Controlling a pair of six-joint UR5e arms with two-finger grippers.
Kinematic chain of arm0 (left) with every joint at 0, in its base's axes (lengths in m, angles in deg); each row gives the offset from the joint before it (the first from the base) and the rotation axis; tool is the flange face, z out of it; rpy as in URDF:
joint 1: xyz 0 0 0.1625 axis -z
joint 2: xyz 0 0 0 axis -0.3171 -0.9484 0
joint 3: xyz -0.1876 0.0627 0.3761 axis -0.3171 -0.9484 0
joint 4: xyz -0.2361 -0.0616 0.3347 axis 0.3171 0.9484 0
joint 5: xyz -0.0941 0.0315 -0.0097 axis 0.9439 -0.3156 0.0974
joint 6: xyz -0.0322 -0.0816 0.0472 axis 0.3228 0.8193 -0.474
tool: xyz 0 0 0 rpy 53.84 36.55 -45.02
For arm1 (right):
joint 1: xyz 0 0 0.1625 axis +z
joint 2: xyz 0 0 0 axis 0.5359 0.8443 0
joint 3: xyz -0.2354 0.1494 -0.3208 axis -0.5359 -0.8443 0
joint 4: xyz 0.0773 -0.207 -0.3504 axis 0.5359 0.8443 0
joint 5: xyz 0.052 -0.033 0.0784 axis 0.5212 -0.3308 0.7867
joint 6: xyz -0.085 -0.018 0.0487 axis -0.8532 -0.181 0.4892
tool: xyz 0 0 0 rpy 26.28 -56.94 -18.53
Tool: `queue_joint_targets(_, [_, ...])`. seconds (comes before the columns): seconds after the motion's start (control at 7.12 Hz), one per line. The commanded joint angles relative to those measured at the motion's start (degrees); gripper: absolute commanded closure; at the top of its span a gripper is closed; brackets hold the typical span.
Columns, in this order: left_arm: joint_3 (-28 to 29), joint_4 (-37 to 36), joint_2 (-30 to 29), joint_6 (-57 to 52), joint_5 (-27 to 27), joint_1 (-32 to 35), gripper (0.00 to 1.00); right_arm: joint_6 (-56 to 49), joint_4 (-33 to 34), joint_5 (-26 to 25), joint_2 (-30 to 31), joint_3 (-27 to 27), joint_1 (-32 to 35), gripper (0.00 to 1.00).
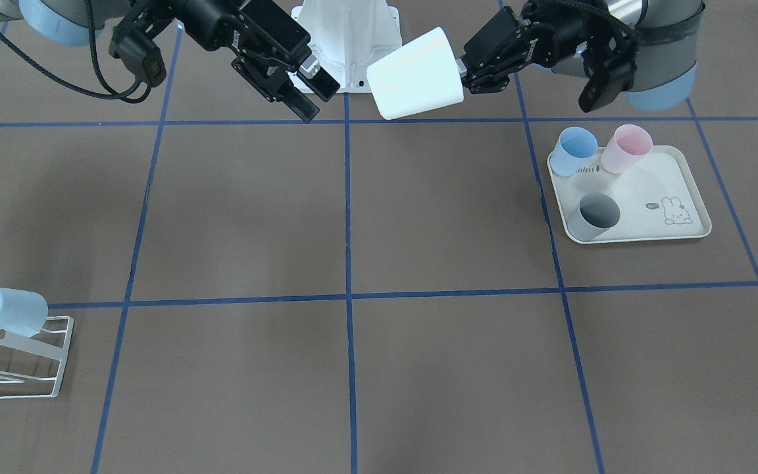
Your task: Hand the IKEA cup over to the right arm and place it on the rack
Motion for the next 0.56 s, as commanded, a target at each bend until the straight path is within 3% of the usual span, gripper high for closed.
queue_joint_targets(0.0, [1.17,2.19,-1.03,1.45,-1.52,-0.62,1.0,3.08,-2.59,-0.01,0.03,-0.01,0.03,0.0])
queue_joint_targets(0.42, [2.04,2.19,-3.04,2.59,-3.0,-0.8,1.0,4.65,-3.47,-0.01,0.03,-0.01,0.03,0.0])
